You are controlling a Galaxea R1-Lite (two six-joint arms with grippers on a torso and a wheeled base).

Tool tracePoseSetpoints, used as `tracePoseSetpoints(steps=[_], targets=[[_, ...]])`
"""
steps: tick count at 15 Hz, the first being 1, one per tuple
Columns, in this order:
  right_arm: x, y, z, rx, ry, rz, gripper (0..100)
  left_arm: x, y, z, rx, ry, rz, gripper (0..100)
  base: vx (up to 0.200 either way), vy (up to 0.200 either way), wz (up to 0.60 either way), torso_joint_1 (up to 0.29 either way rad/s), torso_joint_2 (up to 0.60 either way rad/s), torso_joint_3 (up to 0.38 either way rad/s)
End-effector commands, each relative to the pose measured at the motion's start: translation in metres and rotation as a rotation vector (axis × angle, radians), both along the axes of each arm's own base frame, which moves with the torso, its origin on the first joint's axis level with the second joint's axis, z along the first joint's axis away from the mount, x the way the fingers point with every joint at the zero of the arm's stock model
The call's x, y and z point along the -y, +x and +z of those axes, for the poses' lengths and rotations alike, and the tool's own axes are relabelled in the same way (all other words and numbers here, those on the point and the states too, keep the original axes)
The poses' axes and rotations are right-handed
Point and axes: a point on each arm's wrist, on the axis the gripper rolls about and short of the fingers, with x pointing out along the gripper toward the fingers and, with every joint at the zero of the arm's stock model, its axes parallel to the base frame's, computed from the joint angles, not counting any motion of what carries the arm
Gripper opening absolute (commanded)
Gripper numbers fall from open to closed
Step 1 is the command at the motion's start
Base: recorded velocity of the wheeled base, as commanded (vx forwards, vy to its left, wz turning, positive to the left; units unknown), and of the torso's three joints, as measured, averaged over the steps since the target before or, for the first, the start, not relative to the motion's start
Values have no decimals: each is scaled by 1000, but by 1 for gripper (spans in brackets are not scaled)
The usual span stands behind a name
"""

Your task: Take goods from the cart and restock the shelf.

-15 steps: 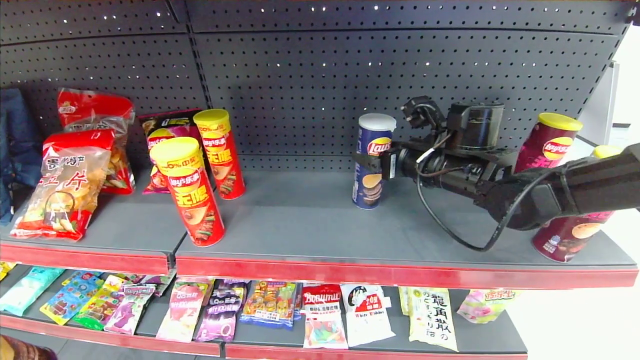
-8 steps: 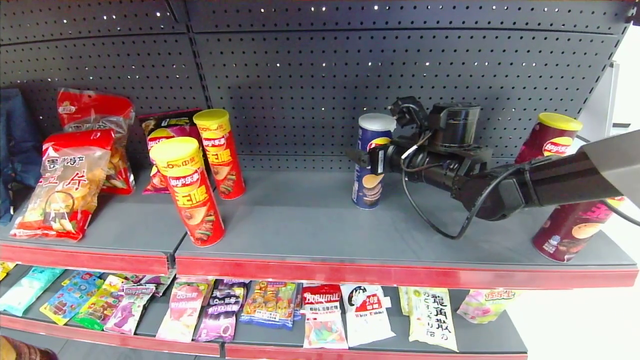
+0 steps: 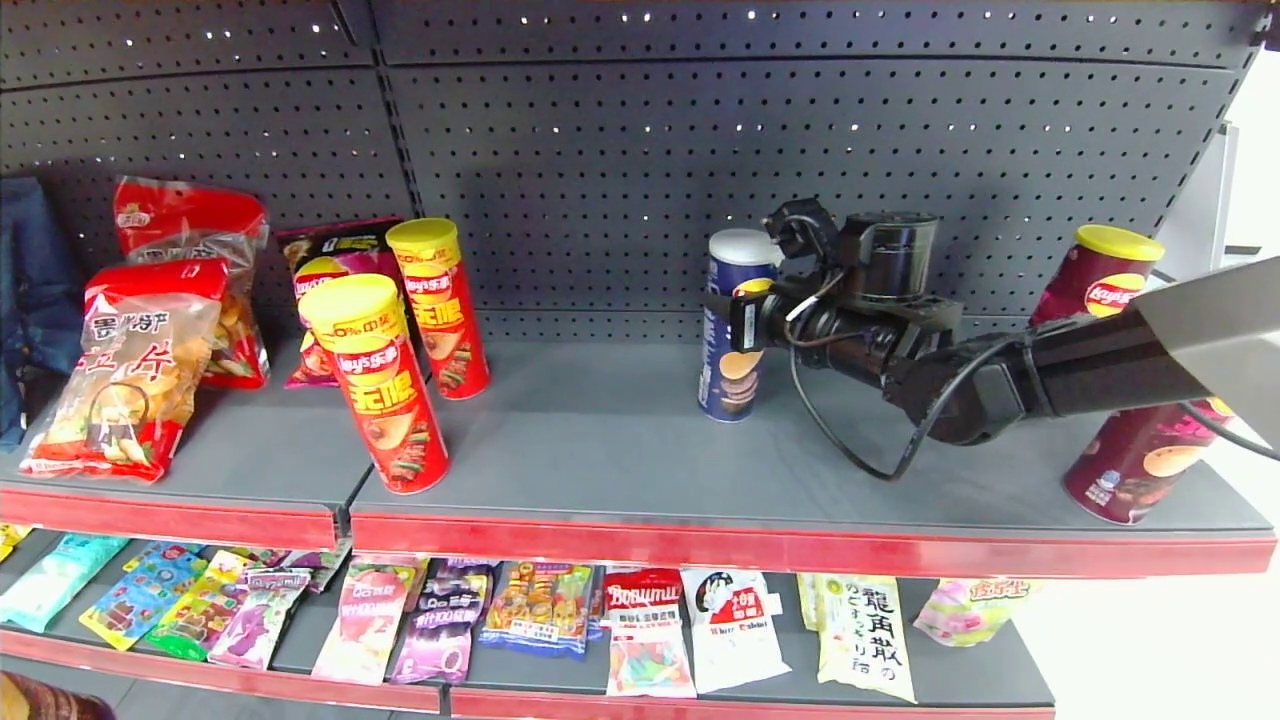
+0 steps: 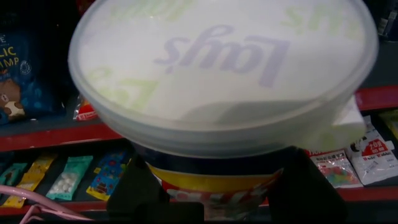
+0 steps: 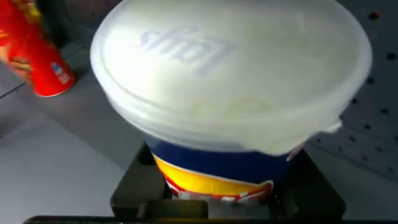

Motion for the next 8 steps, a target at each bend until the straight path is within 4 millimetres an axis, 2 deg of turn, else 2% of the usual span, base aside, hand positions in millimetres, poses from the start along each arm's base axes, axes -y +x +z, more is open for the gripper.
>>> tracePoseSetpoints(steps=[1,2,5,8], targets=[[-5,-21,19,29,6,-20,0,0,0,0,0,0,1,0,0,0,0,0,0,0],[-3,-36,28,36,3,-32,0,0,0,0,3,0,1,0,0,0,0,0,0,0],[3,-73,30,12,-26,-69,0,0,0,0,2,0,1,0,0,0,0,0,0,0],[7,-95,25,-9,-47,-99,0,0,1,0,-3,0,-1,0,0,0,0,0,0,0]])
